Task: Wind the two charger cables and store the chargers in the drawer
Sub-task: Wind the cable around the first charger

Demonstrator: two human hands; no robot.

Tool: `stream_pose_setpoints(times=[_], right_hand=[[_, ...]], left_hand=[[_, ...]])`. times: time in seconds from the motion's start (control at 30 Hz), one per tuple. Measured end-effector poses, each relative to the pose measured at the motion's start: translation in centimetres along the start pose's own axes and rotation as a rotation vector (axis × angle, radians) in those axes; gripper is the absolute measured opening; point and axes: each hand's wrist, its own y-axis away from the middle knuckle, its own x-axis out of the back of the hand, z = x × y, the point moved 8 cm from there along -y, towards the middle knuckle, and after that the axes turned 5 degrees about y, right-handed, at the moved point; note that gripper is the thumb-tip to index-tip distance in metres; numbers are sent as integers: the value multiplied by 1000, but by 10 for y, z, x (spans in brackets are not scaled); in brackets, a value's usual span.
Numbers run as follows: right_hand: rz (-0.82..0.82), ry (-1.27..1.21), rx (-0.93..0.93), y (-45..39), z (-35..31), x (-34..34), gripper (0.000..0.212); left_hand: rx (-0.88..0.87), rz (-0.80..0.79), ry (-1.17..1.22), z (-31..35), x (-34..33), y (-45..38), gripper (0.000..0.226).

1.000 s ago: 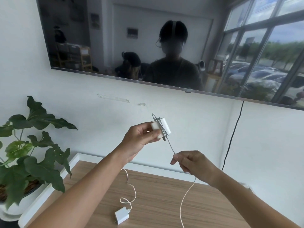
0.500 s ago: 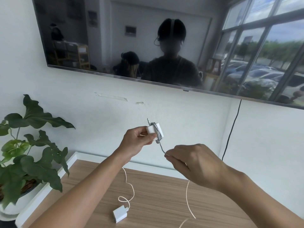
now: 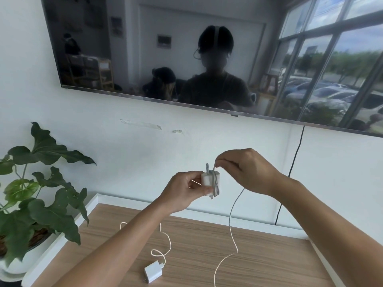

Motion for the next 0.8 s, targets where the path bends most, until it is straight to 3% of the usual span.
stream_pose_setpoints(times=[0.13,0.37,0.57,0.8], right_hand=[[-34,-135,-156,-3,23,-6,15],[-78,-447,-372,1,58,-18,8],[-102,-666,-510,18,75,-37,15],[-96,-741,-577,44,86,-57,29]], left_hand=[[-25,-69,33,7,-8,6,20],[-39,-134,181,18,-12,10,34],[-52,-135,264,26,-12,11,33],[-83,-140,423,36,-12,9,34]])
